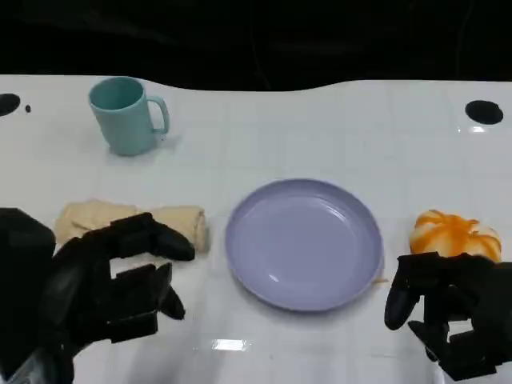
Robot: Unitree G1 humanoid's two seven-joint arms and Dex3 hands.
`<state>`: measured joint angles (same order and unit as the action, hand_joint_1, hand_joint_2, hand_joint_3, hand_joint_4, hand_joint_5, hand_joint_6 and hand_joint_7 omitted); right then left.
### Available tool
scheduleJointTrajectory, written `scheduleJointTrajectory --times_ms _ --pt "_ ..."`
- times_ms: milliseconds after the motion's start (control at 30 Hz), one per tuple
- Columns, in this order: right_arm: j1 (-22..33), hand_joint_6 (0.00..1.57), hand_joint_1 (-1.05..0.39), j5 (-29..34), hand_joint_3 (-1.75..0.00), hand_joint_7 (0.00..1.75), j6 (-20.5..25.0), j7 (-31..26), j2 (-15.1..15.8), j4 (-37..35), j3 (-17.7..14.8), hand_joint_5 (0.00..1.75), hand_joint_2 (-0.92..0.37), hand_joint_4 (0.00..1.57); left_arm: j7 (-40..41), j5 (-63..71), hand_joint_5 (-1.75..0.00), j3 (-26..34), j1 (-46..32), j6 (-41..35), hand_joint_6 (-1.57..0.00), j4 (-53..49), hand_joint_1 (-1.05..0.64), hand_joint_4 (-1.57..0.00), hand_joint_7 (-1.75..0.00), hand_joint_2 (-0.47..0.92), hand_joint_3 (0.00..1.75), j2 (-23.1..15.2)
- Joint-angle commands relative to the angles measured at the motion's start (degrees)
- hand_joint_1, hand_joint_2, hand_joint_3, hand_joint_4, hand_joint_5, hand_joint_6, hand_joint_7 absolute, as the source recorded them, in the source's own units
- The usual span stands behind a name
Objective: Grasp the towel on the left side of the plate with the left hand and place it into the plate.
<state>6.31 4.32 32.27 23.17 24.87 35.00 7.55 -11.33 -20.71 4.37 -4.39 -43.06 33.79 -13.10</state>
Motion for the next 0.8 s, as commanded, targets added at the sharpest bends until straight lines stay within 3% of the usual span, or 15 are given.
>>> scheduleJointTrajectory --times_ms 33,67,167,233,333,533,800 --pt "-0.6 0.68 0.03 -0.1 -1.02 1.46 0.7 -0.3 0.1 0.8 -0.4 1.74 -0.61 0.69 -1.8 7.4 -1.12 -3.1 -0.6 11.4 -0.57 -2.4 -0.17 -0.54 -0.65 0.61 0.88 -3.6" --pt "-0.6 0.67 0.03 0.0 -1.02 1.47 0.5 -0.3 0.2 0.8 -0.4 1.74 -0.61 0.69 -2.9 10.3 -1.08 -4.2 -0.1 15.9 -0.57 -3.9 -0.18 -0.52 -0.6 0.64 0.81 -5.4" --pt "-0.6 0.67 0.04 -0.3 -1.02 1.47 -0.1 -0.2 0.2 0.3 -0.6 1.75 -0.62 0.68 -4.6 15.0 -0.88 -5.5 1.2 23.1 -0.56 -6.9 -0.23 -0.5 -0.34 0.86 0.35 -8.0" --pt "-0.7 0.67 0.03 -0.3 -1.02 1.47 -1.3 -0.1 0.2 -0.5 -0.5 1.75 -0.61 0.69 -5.5 19.9 -0.81 -6.8 3.2 26.5 -0.51 -8.4 -0.31 -0.44 -0.23 0.91 0.22 -11.4" --pt "-0.6 0.67 0.03 0.2 -1.02 1.47 -1.4 -0.3 0.1 -0.3 0.0 1.75 -0.61 0.7 -6.3 27.1 -0.71 -8.5 6.0 30.4 -0.41 -10.6 -0.37 -0.32 -0.13 0.92 0.13 -15.6" --pt "-0.4 0.68 0.02 0.2 -1.02 1.47 0.1 -0.6 0.0 0.6 0.0 1.74 -0.61 0.7 -4.6 45.2 -0.52 -13.8 11.8 37.3 -0.32 -16.4 -0.5 -0.27 -0.02 0.92 0.03 -21.0" --pt "-0.7 0.67 0.03 0.4 -1.01 1.47 0.7 -0.5 0.3 0.8 0.0 1.74 -0.61 0.69 -6.0 61.4 -0.46 -20.7 20.8 36.6 -0.31 -24.7 -0.6 -0.21 -0.01 0.89 0.0 -19.9"
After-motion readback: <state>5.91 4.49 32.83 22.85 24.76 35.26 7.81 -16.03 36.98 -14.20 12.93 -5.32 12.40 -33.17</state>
